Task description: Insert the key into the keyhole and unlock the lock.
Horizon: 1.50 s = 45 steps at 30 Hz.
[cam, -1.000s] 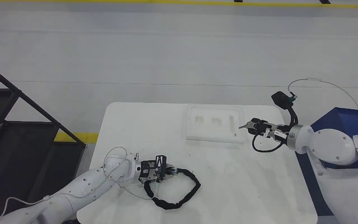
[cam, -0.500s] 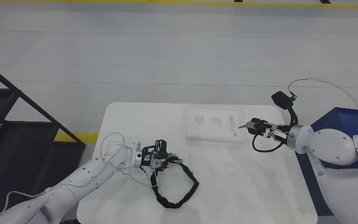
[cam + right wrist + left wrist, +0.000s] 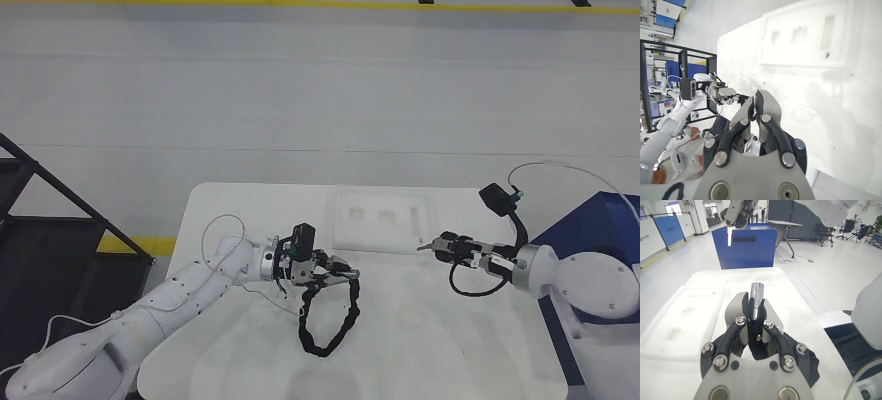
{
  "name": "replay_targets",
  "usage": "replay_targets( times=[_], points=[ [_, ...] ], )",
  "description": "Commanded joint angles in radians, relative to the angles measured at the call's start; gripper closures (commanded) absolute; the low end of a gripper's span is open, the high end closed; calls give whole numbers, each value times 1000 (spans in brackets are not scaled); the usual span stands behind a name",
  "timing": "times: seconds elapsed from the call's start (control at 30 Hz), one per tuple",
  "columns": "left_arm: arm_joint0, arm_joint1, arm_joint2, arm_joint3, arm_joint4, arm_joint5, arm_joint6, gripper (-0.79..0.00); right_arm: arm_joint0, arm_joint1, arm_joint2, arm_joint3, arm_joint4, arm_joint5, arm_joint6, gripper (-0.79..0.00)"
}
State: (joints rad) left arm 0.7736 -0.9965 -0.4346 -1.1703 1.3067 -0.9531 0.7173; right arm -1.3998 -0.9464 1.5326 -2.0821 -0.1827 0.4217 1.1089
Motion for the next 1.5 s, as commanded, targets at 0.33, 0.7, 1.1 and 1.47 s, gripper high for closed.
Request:
replay_targets(
  times=[0.33, 0.7, 1.1, 1.47],
  points=[
    [-37, -174, 85, 154, -143, -13, 137, 0, -110, 17, 164, -235, 53, 91, 46, 0],
    [-81, -252, 86, 210, -209, -14, 136, 0, -134, 19, 188, -252, 81, 58, 5, 0],
    [-51, -238, 48, 164, -182, 19, 56, 0, -128, 34, 111, -155, 118, 40, 190, 0],
    [-46, -250, 26, 91, -76, -25, 13, 0, -81, 39, 29, -86, 174, 93, 189, 0]
  ],
)
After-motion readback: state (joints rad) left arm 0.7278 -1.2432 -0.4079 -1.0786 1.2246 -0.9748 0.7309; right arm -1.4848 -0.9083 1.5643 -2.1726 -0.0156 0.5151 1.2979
